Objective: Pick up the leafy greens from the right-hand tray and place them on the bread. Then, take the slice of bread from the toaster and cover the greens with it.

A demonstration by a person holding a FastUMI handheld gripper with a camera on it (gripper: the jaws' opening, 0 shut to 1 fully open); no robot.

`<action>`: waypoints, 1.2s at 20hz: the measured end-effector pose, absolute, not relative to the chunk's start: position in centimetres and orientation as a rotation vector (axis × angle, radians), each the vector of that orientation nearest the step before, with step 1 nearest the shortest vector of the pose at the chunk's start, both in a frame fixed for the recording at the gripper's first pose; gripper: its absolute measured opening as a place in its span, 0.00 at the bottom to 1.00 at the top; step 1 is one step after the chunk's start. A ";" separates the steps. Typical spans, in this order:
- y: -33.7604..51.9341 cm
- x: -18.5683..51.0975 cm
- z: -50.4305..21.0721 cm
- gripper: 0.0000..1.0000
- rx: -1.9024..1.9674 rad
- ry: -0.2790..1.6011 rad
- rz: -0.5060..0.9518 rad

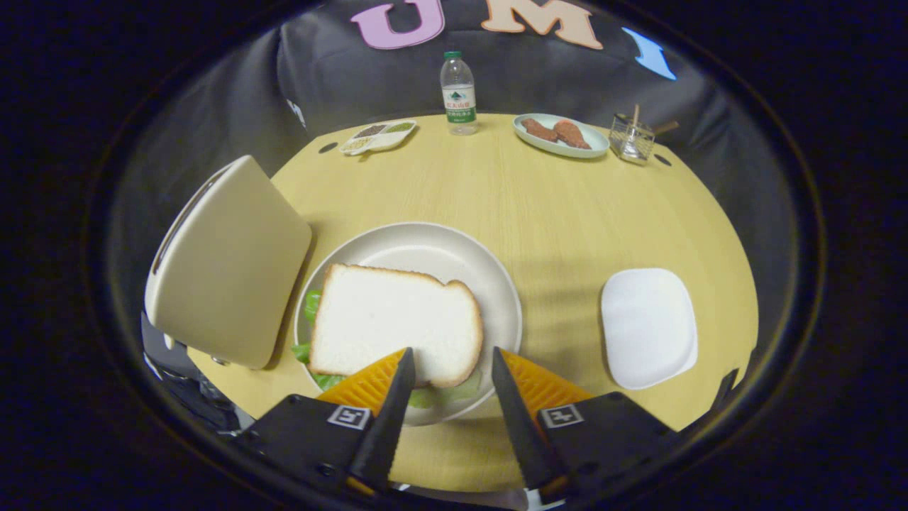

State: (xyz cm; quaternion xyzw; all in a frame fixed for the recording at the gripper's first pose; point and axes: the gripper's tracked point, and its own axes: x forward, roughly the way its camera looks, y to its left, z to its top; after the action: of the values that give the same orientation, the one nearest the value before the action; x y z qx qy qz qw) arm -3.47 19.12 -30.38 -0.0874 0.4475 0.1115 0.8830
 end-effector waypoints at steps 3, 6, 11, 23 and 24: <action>18.8 -3.2 -29.7 0.84 -0.190 0.904 0.221; 18.4 -2.8 -28.4 0.97 -0.187 0.858 0.209; 18.0 -0.1 -21.5 0.97 -0.141 0.641 0.211; 19.9 2.1 3.4 0.96 -0.046 0.017 0.310; 19.5 1.9 3.9 0.96 -0.047 0.002 0.302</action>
State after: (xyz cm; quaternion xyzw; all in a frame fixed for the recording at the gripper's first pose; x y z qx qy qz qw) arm 1.89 19.48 3.93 -0.0236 0.0009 0.1505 0.9883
